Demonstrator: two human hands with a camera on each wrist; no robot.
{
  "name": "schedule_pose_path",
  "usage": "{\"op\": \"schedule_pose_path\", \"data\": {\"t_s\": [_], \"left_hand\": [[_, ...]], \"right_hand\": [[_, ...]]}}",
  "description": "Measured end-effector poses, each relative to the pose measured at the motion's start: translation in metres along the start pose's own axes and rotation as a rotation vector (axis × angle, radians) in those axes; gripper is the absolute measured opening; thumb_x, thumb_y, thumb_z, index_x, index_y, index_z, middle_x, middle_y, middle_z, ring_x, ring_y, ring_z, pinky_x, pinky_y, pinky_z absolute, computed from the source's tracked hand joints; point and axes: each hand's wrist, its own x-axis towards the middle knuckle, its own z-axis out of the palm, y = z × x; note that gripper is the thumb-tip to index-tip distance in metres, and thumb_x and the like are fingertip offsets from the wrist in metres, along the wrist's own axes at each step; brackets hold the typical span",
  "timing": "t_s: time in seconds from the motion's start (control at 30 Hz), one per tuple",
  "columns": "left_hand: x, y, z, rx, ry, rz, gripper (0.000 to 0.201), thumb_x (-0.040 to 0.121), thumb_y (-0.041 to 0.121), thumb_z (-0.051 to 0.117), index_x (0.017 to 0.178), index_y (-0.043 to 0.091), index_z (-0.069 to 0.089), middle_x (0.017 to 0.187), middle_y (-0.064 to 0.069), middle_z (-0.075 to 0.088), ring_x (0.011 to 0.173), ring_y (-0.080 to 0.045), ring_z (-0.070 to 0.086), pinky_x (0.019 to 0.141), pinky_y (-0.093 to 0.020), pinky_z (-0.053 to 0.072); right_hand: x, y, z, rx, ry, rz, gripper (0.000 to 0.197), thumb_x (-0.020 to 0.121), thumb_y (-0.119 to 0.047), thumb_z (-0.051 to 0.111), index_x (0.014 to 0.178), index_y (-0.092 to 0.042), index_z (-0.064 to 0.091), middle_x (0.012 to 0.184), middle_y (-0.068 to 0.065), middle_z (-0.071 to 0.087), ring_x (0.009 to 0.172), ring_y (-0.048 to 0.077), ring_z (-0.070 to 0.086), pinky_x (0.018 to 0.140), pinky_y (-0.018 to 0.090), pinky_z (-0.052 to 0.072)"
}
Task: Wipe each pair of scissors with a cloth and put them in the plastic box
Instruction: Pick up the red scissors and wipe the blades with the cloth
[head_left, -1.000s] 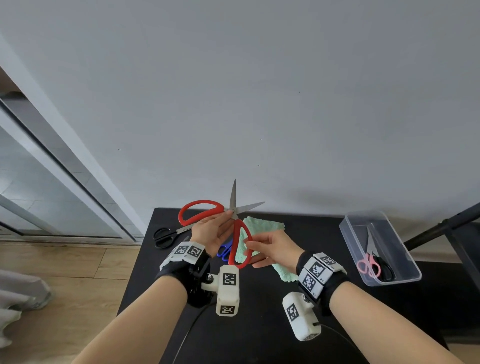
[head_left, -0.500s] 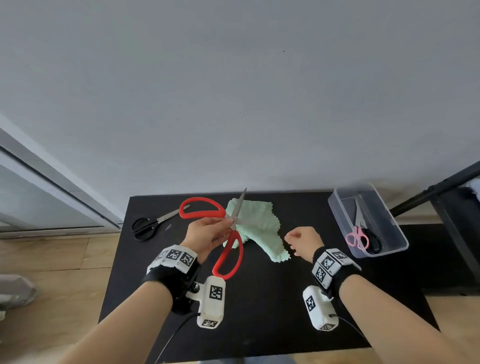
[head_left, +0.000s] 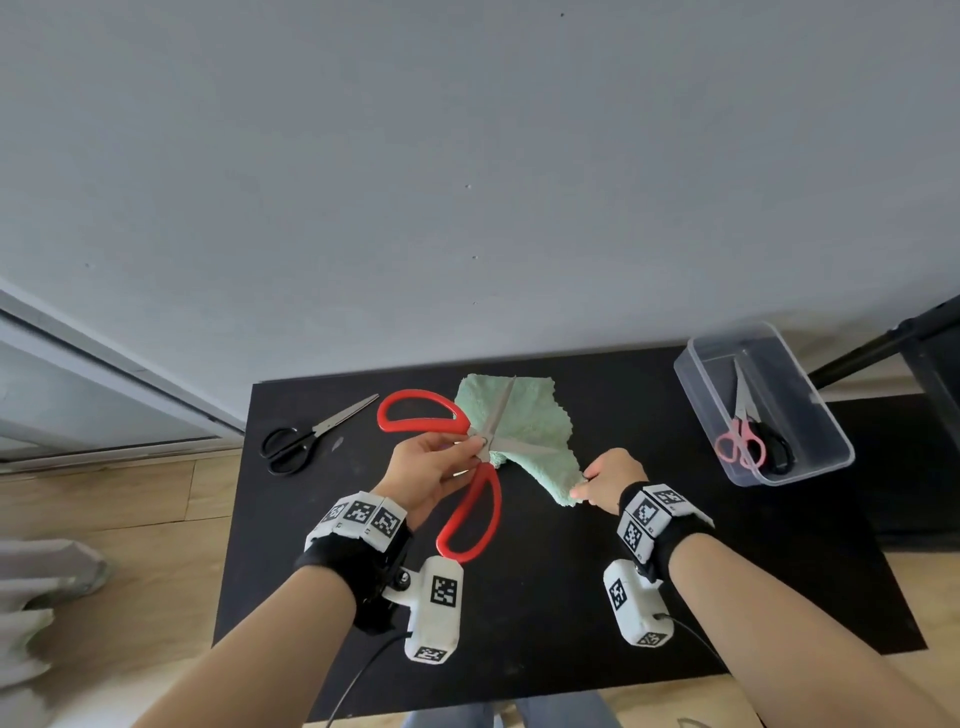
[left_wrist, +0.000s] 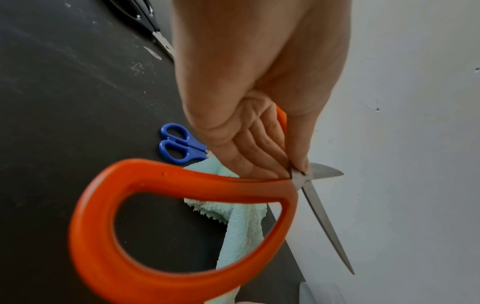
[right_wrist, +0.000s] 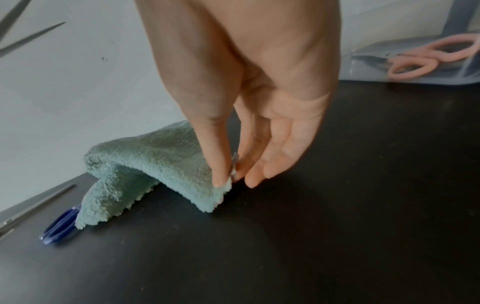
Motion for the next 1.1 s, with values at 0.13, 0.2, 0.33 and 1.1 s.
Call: {"op": "schedule_pose_path", "data": {"t_s": [0.13, 0.2, 0.33, 1.1], "left_hand": [[-0.004, 0.006, -0.001, 0.024, -0.013, 0.035, 0.017, 0.082, 0.002, 0.068, 0.099, -0.001, 0.064, 0.080, -0.007, 0.072, 0.071, -0.014, 0.069, 0.062, -0.022, 0.056], [-0.007, 0.011, -0.001, 0.024, -0.023, 0.058, 0.013, 0.083, 0.002, 0.068, 0.096, 0.000, 0.065, 0.078, -0.007, 0.072, 0.070, -0.015, 0.069, 0.062, -0.022, 0.056], [-0.016, 0.022, 0.002, 0.069, -0.052, 0.106, 0.012, 0.084, 0.003, 0.067, 0.095, 0.000, 0.065, 0.081, -0.009, 0.073, 0.072, -0.017, 0.070, 0.063, -0.024, 0.056], [-0.055, 0.066, 0.013, 0.215, -0.025, 0.245, 0.023, 0.079, 0.008, 0.075, 0.099, 0.001, 0.066, 0.090, -0.018, 0.072, 0.071, -0.024, 0.070, 0.063, -0.026, 0.056]], "right_hand": [[-0.003, -0.007, -0.008, 0.016, 0.004, 0.009, 0.016, 0.069, -0.013, 0.077, 0.078, -0.007, 0.065, 0.076, 0.007, 0.065, 0.084, 0.026, 0.067, 0.080, 0.031, 0.055], [-0.006, -0.010, -0.017, 0.023, 0.025, 0.001, 0.014, 0.068, -0.009, 0.073, 0.073, -0.007, 0.060, 0.073, 0.008, 0.062, 0.074, 0.026, 0.062, 0.073, 0.029, 0.055], [-0.024, -0.024, -0.039, 0.116, 0.071, -0.137, 0.012, 0.075, -0.010, 0.069, 0.068, -0.012, 0.059, 0.065, 0.001, 0.057, 0.067, 0.019, 0.054, 0.067, 0.027, 0.045], [-0.106, -0.099, -0.065, 0.496, -0.106, -0.699, 0.017, 0.091, -0.017, 0.060, 0.080, -0.014, 0.072, 0.077, 0.000, 0.070, 0.073, 0.007, 0.065, 0.071, 0.015, 0.050]]}}
